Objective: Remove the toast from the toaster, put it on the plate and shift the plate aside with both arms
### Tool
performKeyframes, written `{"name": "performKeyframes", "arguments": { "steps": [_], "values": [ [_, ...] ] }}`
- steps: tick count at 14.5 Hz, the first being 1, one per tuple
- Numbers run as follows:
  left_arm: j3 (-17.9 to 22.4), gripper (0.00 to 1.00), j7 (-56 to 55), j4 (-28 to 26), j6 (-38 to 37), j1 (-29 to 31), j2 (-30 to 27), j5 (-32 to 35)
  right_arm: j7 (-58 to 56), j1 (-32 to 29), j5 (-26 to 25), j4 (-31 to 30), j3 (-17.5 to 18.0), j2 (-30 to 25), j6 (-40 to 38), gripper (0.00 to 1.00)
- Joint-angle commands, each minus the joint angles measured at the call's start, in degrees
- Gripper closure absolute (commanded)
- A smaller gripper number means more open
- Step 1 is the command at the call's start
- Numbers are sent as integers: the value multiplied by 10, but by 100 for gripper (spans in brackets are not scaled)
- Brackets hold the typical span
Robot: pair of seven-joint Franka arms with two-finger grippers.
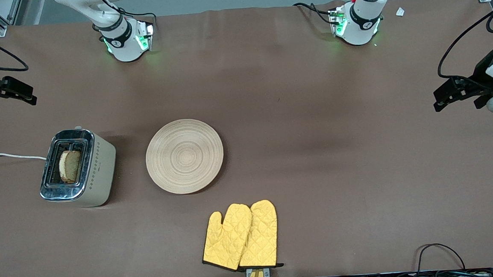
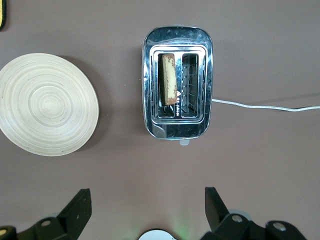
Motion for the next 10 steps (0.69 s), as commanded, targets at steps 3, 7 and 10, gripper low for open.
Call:
{"name": "performKeyframes", "arguments": {
  "steps": [3, 7, 10],
  "values": [
    [-2, 0, -11, 6, -7, -2, -1, 11, 1, -2, 1, -13, 0, -16, 1, 0],
    [-2, 0, -11, 6, -7, -2, -1, 11, -1, -8, 3, -16, -3, -14, 8, 0],
    [-2, 0, -11, 6, -8, -5, -1, 11, -2, -24, 20, -64, -5, -9, 56, 0]
  ]
}}
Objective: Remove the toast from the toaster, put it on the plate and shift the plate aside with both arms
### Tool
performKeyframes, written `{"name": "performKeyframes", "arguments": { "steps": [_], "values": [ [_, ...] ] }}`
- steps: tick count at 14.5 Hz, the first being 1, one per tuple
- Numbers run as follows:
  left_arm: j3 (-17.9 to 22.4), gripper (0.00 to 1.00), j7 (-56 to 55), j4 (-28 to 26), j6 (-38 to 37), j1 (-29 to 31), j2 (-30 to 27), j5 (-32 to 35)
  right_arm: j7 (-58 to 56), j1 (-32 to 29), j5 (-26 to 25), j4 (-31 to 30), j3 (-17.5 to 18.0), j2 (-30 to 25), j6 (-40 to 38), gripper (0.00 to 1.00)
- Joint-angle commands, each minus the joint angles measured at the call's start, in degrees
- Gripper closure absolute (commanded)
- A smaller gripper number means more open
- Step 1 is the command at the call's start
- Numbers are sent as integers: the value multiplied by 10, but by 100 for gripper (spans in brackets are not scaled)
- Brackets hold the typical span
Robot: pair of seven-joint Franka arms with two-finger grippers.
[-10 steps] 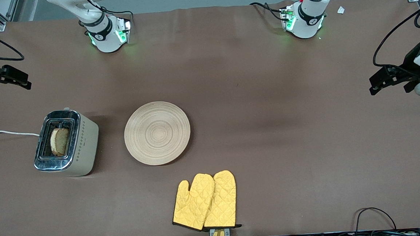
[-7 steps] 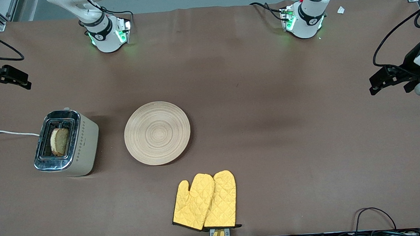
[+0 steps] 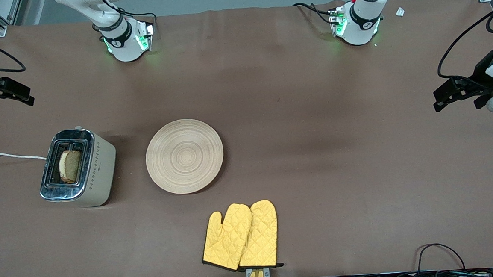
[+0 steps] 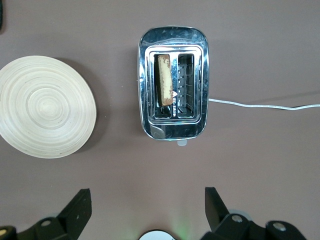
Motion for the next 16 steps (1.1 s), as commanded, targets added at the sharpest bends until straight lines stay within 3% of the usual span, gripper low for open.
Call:
{"name": "performKeyframes", "arguments": {
  "steps": [1, 5, 11, 14, 16],
  "values": [
    [-5, 0, -11, 6, -8, -4, -1, 11, -2, -19, 25, -76, 2, -10, 69, 0],
    [-8, 0, -11, 5, -7, -1, -1, 11, -4, -19, 28, -122, 1, 9, 137, 0],
    [-9, 0, -11, 5, -8, 0, -1, 11, -6, -32, 13, -135, 1, 91, 213, 0],
    [-9, 0, -12, 5, -10, -1, -1, 11, -7, -40, -7, -191, 1, 101, 308, 0],
    [-8, 0, -12, 5, -10, -1, -1, 11, -7, -42, -16, -202, 1, 110, 328, 0]
  ]
}}
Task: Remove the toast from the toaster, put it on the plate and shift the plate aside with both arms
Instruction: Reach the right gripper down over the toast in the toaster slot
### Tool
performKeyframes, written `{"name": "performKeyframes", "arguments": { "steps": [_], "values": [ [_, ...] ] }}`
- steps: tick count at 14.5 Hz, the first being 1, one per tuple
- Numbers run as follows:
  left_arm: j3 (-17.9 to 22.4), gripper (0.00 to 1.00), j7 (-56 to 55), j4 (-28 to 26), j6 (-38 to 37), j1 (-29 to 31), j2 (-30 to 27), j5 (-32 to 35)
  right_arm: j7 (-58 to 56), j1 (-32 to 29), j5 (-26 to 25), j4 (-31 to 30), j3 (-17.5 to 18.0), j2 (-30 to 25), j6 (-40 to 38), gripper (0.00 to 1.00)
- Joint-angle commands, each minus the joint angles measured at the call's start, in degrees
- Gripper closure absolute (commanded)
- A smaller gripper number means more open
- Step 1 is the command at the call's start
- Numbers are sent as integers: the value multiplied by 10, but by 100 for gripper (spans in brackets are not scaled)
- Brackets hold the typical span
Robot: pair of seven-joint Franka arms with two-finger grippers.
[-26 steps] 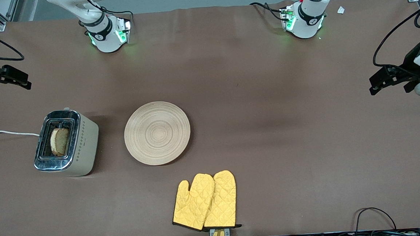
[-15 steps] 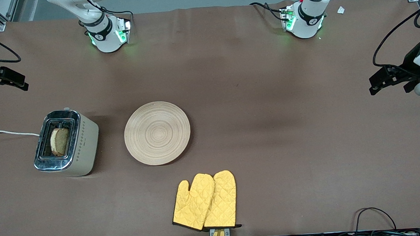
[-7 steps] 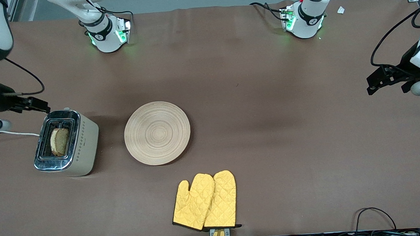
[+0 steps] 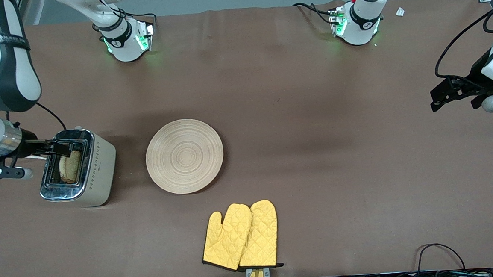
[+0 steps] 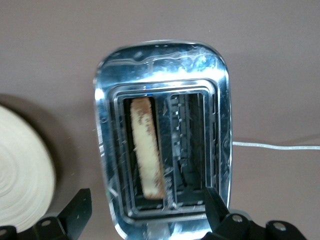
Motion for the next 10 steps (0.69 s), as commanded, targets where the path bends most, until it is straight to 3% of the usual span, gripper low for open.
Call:
{"name": "performKeyframes", "arguments": {
  "steps": [1, 3, 10],
  "values": [
    [-5, 0, -12, 5, -8, 1, -2, 11, -5, -9, -15, -24, 6, -1, 24, 0],
    [-5, 0, -11, 5, -8, 3, -1, 11, -6, -7, -15, -24, 6, 4, 30, 4],
    [-4, 0, -11, 5, -8, 1, -1, 10, -35, -5, -30, -23, 8, 20, 40, 43]
  ]
}}
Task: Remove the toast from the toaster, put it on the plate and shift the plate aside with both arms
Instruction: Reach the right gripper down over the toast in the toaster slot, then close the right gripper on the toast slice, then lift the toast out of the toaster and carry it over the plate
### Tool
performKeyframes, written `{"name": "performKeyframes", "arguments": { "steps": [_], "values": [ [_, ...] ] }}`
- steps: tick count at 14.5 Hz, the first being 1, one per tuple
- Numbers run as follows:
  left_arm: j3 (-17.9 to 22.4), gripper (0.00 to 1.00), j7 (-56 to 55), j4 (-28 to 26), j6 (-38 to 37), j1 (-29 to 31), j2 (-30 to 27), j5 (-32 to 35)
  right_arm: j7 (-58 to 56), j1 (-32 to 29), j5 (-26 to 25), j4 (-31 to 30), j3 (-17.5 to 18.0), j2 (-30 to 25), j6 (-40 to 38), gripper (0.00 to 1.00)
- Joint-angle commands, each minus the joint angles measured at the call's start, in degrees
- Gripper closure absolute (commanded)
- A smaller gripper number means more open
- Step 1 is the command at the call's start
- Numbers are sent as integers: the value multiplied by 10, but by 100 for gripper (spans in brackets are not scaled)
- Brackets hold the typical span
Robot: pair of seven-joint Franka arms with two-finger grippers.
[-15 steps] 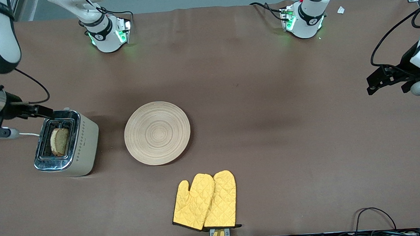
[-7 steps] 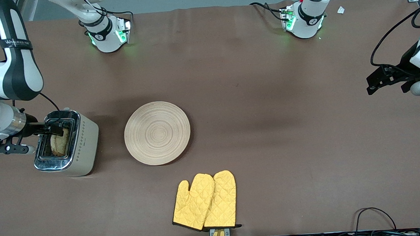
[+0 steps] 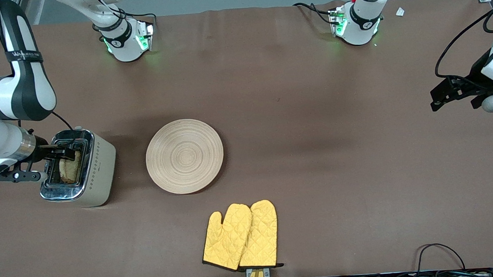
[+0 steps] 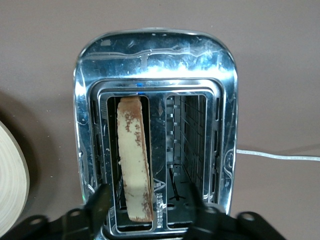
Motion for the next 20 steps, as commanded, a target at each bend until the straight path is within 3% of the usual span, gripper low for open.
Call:
{"name": "performKeyframes", "arguments": {
  "steps": [1, 6, 9, 16, 17, 19, 20],
  "values": [
    [-4, 0, -12, 5, -8, 1, -1, 10, -11, -4, -8, -5, 5, 2, 9, 51],
    [-4, 0, -12, 5, -8, 1, -1, 11, -11, 0, -8, -2, 5, 4, 8, 85],
    [-5, 0, -12, 5, -8, 1, 0, 11, -14, 0, -7, 12, 6, 1, -16, 96],
    [-4, 0, -12, 4, -8, 1, -1, 11, -21, 29, 2, 174, 10, -2, -201, 100],
    [-4, 0, -12, 5, -8, 1, -1, 11, -19, 37, 18, 189, 10, -2, -218, 100],
    [-4, 0, -12, 4, -8, 1, -1, 11, -18, 37, 117, 194, 6, -1, -233, 100],
    [-4, 0, -12, 4, -8, 1, -1, 11, -16, 41, 131, 194, 6, 0, -226, 100]
  ]
}}
